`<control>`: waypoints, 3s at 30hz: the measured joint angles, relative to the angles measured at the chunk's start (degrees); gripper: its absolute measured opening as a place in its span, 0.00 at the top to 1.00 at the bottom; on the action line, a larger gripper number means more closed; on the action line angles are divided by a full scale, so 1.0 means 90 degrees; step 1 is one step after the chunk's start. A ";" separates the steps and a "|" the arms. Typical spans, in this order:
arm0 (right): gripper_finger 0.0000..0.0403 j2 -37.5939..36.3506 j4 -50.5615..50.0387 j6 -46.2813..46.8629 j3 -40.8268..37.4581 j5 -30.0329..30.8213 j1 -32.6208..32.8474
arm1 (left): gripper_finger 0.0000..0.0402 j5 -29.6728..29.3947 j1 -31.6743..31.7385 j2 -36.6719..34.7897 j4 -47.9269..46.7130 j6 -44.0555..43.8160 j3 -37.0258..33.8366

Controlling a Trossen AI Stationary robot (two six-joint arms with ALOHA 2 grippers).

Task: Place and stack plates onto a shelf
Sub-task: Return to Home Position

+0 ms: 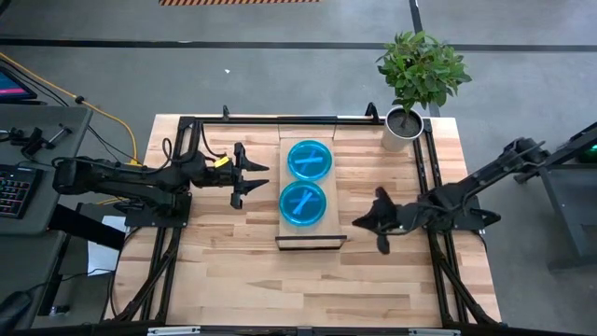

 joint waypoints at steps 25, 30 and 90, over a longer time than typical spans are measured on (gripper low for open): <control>1.00 -0.0787 -0.0346 -0.0930 0.0000 0.0450 0.0000 | 1.00 -0.0839 -0.1039 -0.2906 -0.0996 -0.0211 -0.2160; 1.00 -0.0880 -0.0852 -0.0896 0.0000 0.0458 0.0000 | 1.00 -0.0820 -0.1092 -0.3373 -0.1817 -0.0312 -0.2169; 1.00 -0.3502 0.1839 -0.1475 -0.3551 -0.2086 -0.2426 | 1.00 -0.0828 -0.1207 -0.4293 -0.4663 -0.0645 -0.2135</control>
